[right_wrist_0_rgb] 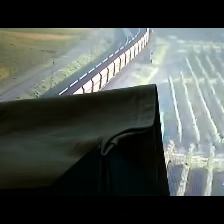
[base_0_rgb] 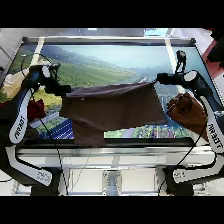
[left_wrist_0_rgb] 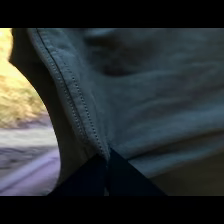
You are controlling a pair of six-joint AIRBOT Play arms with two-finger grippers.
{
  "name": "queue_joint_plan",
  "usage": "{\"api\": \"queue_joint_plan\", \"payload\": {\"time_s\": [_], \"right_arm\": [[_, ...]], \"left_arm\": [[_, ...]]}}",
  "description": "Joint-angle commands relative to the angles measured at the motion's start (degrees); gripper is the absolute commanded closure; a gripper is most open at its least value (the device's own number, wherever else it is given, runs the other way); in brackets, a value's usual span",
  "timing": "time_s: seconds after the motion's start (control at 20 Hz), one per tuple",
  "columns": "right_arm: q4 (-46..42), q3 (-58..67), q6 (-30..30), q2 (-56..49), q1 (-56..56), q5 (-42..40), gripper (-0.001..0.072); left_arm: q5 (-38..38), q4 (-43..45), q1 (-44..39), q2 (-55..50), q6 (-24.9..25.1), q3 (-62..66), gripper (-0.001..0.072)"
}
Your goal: Fold the shirts.
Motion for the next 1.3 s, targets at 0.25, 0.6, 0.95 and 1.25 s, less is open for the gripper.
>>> {"api": "queue_joint_plan", "payload": {"time_s": [0.25, 0.6, 0.95, 1.25], "right_arm": [[1.03, -1.97, 1.09, -6.36, 1.51, -3.54, 0.0686], [0.79, -1.84, 4.76, -5.53, 0.59, 4.42, 0.0444], [-22.47, -1.86, 13.0, 14.64, -8.87, 22.27, 0.0418], [-15.37, -1.9, 12.98, 22.64, -13.22, 22.84, 0.0266]], "left_arm": [[-3.78, -5.77, -0.04, -0.07, 3.02, -4.26, 0.0695], [-4.48, -5.95, 0.11, 0.42, 3.19, -2.6, 0.0501], [-7.87, -4.09, 0.2, 19.63, 5.4, 4.83, 0.0376], [-2.67, -4.7, 0.79, 43.3, 5.9, -28.72, 0.0376]]}}
